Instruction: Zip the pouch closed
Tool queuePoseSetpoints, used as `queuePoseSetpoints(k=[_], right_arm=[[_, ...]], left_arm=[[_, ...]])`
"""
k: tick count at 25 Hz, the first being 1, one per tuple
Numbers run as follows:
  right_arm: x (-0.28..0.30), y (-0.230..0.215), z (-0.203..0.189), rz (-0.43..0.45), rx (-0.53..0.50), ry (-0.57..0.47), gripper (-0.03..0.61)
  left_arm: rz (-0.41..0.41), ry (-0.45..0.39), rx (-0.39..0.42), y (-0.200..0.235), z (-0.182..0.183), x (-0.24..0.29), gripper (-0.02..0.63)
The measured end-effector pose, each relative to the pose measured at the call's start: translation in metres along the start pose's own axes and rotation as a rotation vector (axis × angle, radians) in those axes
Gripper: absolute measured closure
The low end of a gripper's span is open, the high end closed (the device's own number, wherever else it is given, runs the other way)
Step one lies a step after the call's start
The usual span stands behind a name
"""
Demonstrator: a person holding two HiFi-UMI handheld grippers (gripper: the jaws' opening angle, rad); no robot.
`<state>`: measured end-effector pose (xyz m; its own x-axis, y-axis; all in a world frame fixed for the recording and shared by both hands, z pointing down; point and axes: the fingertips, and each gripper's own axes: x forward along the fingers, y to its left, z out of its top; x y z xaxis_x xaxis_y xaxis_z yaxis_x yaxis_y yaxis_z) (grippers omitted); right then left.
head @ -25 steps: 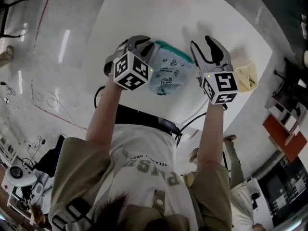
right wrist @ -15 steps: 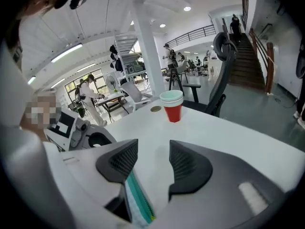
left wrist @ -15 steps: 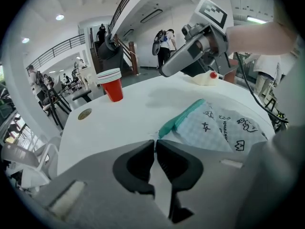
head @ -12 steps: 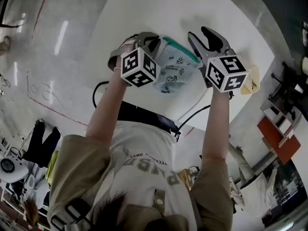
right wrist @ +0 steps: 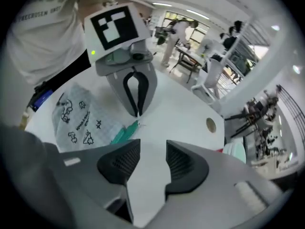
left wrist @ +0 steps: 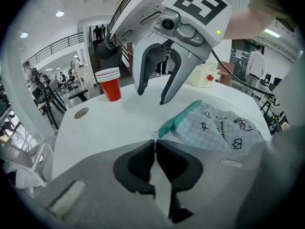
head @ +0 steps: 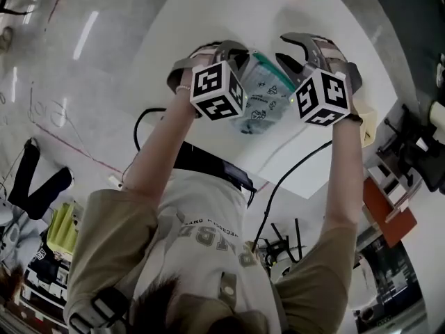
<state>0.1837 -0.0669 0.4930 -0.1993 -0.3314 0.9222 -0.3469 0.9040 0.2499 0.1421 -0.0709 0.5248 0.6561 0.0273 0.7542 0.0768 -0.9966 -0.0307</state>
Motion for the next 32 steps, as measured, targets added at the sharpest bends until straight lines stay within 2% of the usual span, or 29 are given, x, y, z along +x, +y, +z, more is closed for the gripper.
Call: queuePoseSetpoints(k=[6, 9, 18, 21, 24, 26, 30, 32], right_arm=[[0.027, 0.008, 0.011, 0.146, -0.296, 0.042, 0.41], [0.036, 0.015, 0.015, 0.216, -0.407, 0.054, 0.41], [0.044, 0.024, 0.015, 0.33, -0.771, 0.098, 0.416], [0.046, 0.028, 0.016, 0.371, -0.829, 0.11, 0.43], [0.048, 0.028, 0.017, 0.403, -0.845, 0.119, 0.453], [0.049, 0.028, 0.018, 0.416, -0.842, 0.121, 0.497], [0.049, 0.03, 0.015, 0.45, -0.811, 0.123, 0.514], [0.046, 0.031, 0.014, 0.46, -0.793, 0.122, 0.543]], left_arm=[[-0.011, -0.009, 0.012, 0.001, 0.002, -0.002, 0.588], [-0.013, -0.02, 0.007, 0.001, 0.003, -0.003, 0.588], [-0.026, -0.031, 0.021, 0.0, 0.003, -0.004, 0.588], [-0.026, -0.027, 0.025, 0.0, 0.002, -0.004, 0.588], [-0.025, -0.023, 0.022, 0.001, 0.002, -0.003, 0.588], [-0.031, -0.025, 0.016, 0.0, 0.002, -0.003, 0.588], [-0.025, -0.014, 0.028, 0.002, 0.0, -0.003, 0.588], [-0.021, -0.013, 0.027, 0.002, 0.001, -0.005, 0.588]])
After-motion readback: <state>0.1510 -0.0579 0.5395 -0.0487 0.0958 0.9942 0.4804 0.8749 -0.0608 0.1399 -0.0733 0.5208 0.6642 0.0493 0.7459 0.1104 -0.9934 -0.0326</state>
